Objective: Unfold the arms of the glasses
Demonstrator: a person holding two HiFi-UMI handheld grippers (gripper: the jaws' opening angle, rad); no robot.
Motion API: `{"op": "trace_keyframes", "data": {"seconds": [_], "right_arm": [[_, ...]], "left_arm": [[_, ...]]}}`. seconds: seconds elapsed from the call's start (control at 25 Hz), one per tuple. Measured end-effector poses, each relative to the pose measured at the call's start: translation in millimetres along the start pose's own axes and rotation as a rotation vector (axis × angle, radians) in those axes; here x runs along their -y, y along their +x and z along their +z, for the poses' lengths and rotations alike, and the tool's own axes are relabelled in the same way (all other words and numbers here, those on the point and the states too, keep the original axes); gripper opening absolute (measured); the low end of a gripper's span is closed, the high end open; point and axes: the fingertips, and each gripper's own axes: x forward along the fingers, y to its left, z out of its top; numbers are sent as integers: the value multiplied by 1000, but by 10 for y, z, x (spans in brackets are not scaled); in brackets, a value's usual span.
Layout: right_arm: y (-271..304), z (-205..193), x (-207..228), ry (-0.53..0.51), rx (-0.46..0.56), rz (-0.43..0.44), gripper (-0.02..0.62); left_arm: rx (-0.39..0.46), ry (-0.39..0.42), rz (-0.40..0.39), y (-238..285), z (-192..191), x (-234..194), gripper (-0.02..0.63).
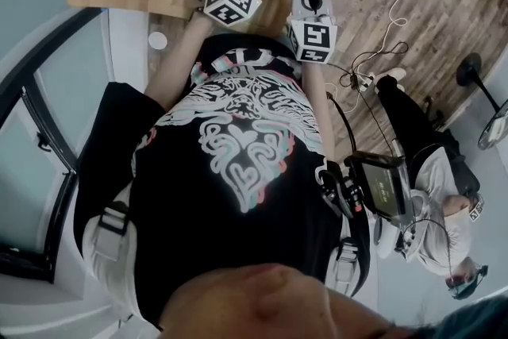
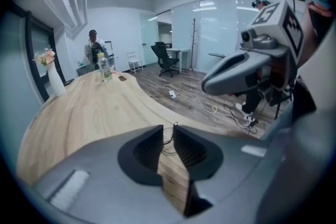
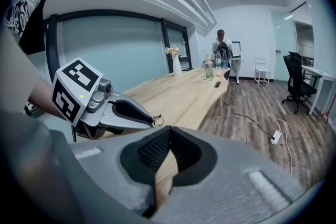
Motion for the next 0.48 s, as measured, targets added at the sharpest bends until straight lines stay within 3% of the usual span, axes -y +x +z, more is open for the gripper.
{"op": "trace_keyframes", "data": {"seconds": [0.2,0.48], "right_arm": [[7,5,-47,16,6,11,-2],[19,-21,-103,28,-9,19,-2]], "left_arm": [[-52,44,-15,18,-84,9,21],[-154,84,-104,65,-136,121,21]]}}
